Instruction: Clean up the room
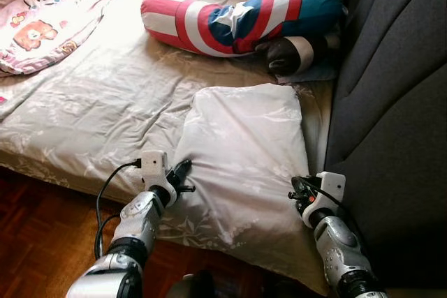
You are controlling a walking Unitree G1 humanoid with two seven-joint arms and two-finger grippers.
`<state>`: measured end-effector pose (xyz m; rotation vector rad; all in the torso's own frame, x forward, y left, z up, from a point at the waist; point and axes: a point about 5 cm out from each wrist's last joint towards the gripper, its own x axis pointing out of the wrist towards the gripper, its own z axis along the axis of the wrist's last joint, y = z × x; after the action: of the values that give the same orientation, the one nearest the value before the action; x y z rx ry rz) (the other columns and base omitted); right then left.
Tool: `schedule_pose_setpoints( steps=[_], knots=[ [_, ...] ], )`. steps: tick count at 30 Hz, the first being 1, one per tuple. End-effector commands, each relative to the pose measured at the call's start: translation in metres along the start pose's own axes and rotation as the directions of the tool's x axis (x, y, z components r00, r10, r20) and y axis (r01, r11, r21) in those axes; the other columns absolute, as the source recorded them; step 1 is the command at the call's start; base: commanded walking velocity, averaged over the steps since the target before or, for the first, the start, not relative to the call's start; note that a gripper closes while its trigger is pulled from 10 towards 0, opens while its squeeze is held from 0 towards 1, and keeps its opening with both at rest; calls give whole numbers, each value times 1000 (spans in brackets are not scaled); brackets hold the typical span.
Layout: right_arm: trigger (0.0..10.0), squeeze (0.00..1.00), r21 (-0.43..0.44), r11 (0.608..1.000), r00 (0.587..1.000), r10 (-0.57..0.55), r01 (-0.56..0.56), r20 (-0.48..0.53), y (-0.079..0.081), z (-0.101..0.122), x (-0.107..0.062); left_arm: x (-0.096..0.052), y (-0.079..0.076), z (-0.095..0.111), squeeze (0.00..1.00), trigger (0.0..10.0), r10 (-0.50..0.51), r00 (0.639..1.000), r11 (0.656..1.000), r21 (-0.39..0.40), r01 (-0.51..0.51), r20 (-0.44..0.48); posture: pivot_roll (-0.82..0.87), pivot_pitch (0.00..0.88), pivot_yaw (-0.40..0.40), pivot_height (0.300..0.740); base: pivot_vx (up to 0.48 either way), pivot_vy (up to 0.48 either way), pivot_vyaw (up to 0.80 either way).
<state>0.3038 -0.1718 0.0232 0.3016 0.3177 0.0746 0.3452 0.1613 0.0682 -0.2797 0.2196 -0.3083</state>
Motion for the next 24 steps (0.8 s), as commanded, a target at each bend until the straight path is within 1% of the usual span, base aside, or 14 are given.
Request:
schedule_pose_setpoints(
  steps=[1, 3, 4, 5, 6, 7, 9, 10, 11, 17, 19, 22, 23, 24],
  knots=[
    [10000, 0, -2, 1000, 998, -5, 5, 56, -7, 9, -3, 6, -5, 13, 0, 10000, -61, 998, 998, -19, 61, 35, -25, 227, -16, 740, 0, 0, 0],
    [10000, 0, 7, 1000, 996, -7, 6, 92, -7, 14, -4, 9, -10, 16, 0, 10000, -91, 995, 995, -36, 93, 45, -26, 226, -15, 740, 0, 0, 0],
    [10000, 0, 24, 1000, 988, -21, 17, 155, -7, 22, -6, 15, -17, 23, 0, 10000, -133, 989, 989, -57, 136, 58, -30, 226, -13, 740, 0, 0, 0],
    [10000, 0, 24, 1000, 988, -21, 17, 155, -7, 22, -6, 15, -17, 23, 0, 10000, -133, 989, 989, -57, 136, 58, -30, 226, -13, 740, 0, 0, 0],
    [10000, 0, 31, 999, 983, -28, 23, 184, -8, 26, -7, 16, -19, 26, 0, 10000, -143, 988, 988, -57, 146, 62, -33, 225, -12, 740, 0, 0, 0],
    [10000, 0, 49, 998, 966, -44, 33, 253, -9, 35, -11, 21, -23, 33, 0, 10000, -157, 985, 985, -58, 161, 74, -37, 225, -9, 740, 0, 0, 0],
    [10000, 0, 66, 997, 944, -52, 32, 326, -8, 46, -17, 24, -27, 39, 0, 10000, -167, 982, 984, -56, 172, 84, -40, 228, -6, 740, 0, 0, 0],
    [10000, 0, 72, 997, 923, -50, 24, 381, -7, 55, -21, 26, -30, 44, 0, 10000, -177, 980, 981, -58, 183, 95, -41, 229, -5, 740, 0, 0, 0],
    [10000, 0, 74, 997, 913, -47, 18, 406, -7, 59, -24, 27, -31, 45, 0, 10000, -183, 978, 980, -60, 190, 99, -43, 230, -4, 740, 0, 0, 0],
    [10000, 0, 93, 995, 856, -18, -35, 516, -1, 78, -41, 30, -37, 52, 0, 10000, -220, 967, 969, -84, 231, 128, -48, 237, 1, 740, 0, 0, 0],
    [10000, 0, 90, 992, 829, 26, -92, 558, 7, 87, -51, 32, -41, 54, 0, 10000, -243, 959, 960, -107, 259, 143, -52, 242, 1, 740, 0, 0, 0],
    [10000, 0, 99, 988, 826, 42, -118, 563, 11, 89, -56, 32, -43, 55, 0, 10000, -256, 956, 955, -114, 273, 146, -54, 243, 2, 740, 0, 0, 0],
    [10000, 0, 106, 985, 846, 61, -138, 530, 12, 84, -60, 33, -44, 54, 0, 10000, -265, 953, 952, -117, 283, 146, -53, 249, 1, 740, 0, 0, 0],
    [10000, 0, 106, 985, 846, 61, -138, 530, 12, 84, -60, 33, -44, 54, 0, 10000, -265, 953, 952, -117, 283, 146, -53, 249, 1, 740, 0, 0, 0]
  ],
)
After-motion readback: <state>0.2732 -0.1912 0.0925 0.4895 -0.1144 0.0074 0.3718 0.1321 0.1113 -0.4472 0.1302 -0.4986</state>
